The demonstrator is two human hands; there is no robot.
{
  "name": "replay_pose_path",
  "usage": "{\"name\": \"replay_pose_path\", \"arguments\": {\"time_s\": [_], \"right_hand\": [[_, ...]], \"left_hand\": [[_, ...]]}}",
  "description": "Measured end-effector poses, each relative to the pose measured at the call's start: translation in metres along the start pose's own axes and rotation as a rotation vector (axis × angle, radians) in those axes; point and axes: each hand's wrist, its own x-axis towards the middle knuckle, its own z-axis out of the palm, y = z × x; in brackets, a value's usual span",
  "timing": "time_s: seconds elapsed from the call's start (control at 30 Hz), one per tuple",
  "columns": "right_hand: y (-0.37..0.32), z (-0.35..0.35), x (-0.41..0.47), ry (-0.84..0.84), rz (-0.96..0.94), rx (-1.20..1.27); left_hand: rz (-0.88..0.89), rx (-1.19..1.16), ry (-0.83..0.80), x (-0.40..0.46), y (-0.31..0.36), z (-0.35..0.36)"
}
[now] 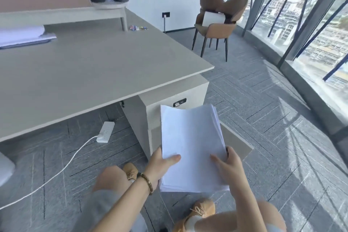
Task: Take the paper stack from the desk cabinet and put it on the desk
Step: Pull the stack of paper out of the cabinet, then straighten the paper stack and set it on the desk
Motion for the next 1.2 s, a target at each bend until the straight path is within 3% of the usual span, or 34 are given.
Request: {"name": "replay_pose_path", "arguments": {"time_s": [0.23,0.43,0.53,0.87,1.03,1.2], "right_hand": [[-0.090,-0.019,-0.070,-0.045,-0.170,0.288],[-0.177,-0.009,-0.069,-0.327,-0.164,0.374],[-0.222,0.020,-0.051,-0.438,-0.199,0.446],[-0.293,0.151,0.056,-0.396,-0.379,0.489],[-0.308,0.177,0.086,-0.391,-0.408,0.533],[-0.337,0.190,0.101,-0.446,-0.528,0.514]], "left_hand": [[0.272,-0.061,0.022,-0.090,0.088,-0.037],[0.422,-0.087,0.085,-0.115,0.141,-0.096],[0.472,-0.086,0.118,-0.102,0.154,-0.132],[0.522,-0.101,0.245,0.010,0.201,-0.233],[0.554,-0.027,0.257,0.033,0.219,-0.255],[0.555,-0.041,0.393,0.049,0.230,-0.266]]}}
